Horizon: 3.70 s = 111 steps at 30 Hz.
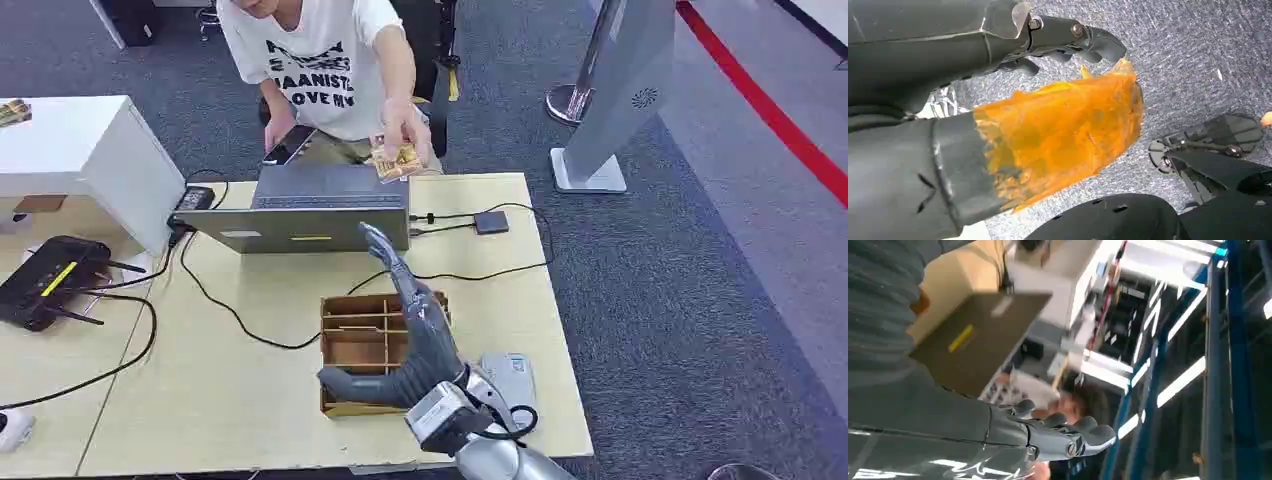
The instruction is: Pass the card to the sensor for recognition and then transmit it.
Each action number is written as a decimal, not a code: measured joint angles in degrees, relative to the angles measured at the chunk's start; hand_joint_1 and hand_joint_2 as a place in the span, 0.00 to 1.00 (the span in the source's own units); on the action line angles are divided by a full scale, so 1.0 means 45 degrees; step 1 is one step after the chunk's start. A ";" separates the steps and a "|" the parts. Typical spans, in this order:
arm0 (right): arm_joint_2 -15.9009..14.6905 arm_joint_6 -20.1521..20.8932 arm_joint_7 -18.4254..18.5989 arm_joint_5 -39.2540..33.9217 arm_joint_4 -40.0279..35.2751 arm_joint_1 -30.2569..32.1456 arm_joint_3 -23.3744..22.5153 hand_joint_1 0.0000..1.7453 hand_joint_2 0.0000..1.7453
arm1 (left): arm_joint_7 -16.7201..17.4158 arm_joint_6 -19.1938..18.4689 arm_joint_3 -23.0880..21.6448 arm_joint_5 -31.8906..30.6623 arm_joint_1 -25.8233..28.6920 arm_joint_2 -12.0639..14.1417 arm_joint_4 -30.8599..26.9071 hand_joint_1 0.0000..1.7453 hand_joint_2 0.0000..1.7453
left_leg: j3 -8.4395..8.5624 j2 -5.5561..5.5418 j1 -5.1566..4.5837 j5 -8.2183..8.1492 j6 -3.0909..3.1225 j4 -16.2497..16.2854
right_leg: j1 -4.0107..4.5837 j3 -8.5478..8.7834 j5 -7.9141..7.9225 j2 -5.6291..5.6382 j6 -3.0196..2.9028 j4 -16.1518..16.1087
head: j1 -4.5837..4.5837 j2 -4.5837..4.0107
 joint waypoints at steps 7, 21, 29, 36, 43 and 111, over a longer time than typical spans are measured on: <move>0.0082 -0.3265 0.1120 0.3893 0.0418 -0.0668 0.0029 0.00 1.00 | -0.0005 -0.0019 0.0000 -0.0442 -0.0010 -0.0044 0.0000 0.00 0.00 | 0.0001 0.0000 0.0000 0.0001 0.0000 0.0000 | 0.0000 0.0001 0.0001 0.0000 0.0000 0.0001 | 0.0005 0.0000; 0.0194 -0.3769 0.4381 1.0994 0.3530 -0.3387 -0.0243 0.00 1.00 | 0.0204 -0.0423 0.0000 -0.1710 -0.0403 -0.0175 0.0000 0.00 0.00 | 0.0003 -0.0002 0.0000 0.0011 -0.0005 0.0002 | 0.0000 0.0002 0.0016 -0.0001 -0.0005 0.0003 | 0.0005 0.0000; 0.0199 -0.3725 0.5180 1.2707 0.5091 -0.4544 -0.0403 0.00 1.00 | 0.0243 -0.0525 0.0000 -0.2030 -0.0542 -0.0228 0.0000 0.00 0.00 | 0.0004 -0.0001 0.0000 0.0011 -0.0005 0.0003 | 0.0000 0.0001 0.0017 0.0001 -0.0005 0.0003 | 0.0005 0.0000; 0.0199 -0.3725 0.5379 1.2974 0.5853 -0.4808 -0.0427 0.90 1.00 | 0.0287 -0.0539 0.0000 -0.2064 -0.0558 -0.0248 0.0000 0.00 0.00 | 0.0004 0.0000 0.0000 0.0011 -0.0005 0.0003 | 0.0000 -0.0001 0.0017 0.0002 -0.0005 0.0003 | 0.0000 0.0000; 0.0199 -0.3716 0.5408 1.2983 0.6188 -0.4828 -0.0427 0.91 1.00 | 0.0282 -0.0539 0.0000 -0.2064 -0.0562 -0.0243 0.0000 0.00 0.00 | 0.0004 -0.0001 0.0000 0.0011 -0.0005 0.0003 | 0.0000 0.0000 0.0017 0.0001 -0.0005 0.0003 | 0.0005 0.0000; -0.0879 -0.0505 0.1294 -0.1874 -0.0160 0.3009 -0.4357 1.00 1.00 | -0.0219 0.0092 0.0282 0.0364 0.0246 -0.0228 0.0000 0.00 0.00 | -0.0001 -0.0002 -0.0002 0.0000 -0.0001 0.0002 | 0.0000 -0.0002 0.0004 -0.0002 0.0003 -0.0008 | 0.0005 0.0000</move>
